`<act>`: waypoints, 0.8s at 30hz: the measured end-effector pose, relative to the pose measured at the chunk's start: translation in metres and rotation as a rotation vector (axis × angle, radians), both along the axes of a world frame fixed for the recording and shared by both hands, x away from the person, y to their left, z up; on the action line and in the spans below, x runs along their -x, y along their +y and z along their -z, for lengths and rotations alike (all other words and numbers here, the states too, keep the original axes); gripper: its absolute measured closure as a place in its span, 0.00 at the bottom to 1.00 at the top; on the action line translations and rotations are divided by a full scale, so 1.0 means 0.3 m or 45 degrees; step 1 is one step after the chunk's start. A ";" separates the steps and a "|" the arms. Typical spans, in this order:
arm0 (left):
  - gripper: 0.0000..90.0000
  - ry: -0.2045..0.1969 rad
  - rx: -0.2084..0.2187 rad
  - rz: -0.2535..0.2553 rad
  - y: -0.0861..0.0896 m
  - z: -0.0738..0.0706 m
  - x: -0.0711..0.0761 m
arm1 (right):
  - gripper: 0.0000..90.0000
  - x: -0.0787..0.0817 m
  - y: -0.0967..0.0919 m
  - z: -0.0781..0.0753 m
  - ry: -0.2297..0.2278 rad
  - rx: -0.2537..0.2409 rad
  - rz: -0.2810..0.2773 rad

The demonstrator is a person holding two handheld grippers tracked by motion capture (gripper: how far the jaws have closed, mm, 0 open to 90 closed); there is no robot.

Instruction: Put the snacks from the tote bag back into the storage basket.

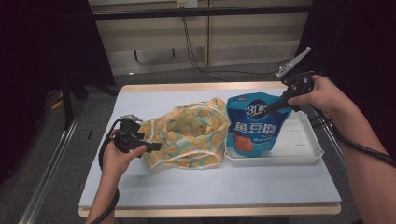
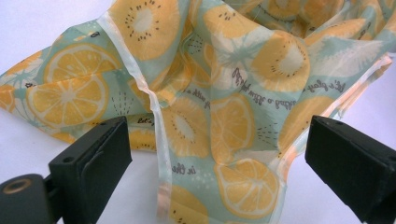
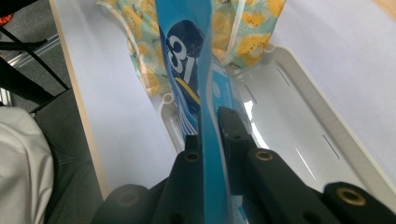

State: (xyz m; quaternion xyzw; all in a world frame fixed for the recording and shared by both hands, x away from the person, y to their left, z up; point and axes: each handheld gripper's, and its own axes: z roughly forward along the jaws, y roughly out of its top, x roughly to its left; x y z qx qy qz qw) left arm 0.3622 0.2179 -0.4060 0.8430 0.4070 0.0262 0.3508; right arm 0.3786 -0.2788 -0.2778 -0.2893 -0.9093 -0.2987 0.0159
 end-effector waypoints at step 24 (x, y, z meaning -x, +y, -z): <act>0.07 -0.021 0.007 0.022 -0.025 -0.013 -0.012 | 0.89 0.021 -0.013 0.008 -0.020 -0.019 0.071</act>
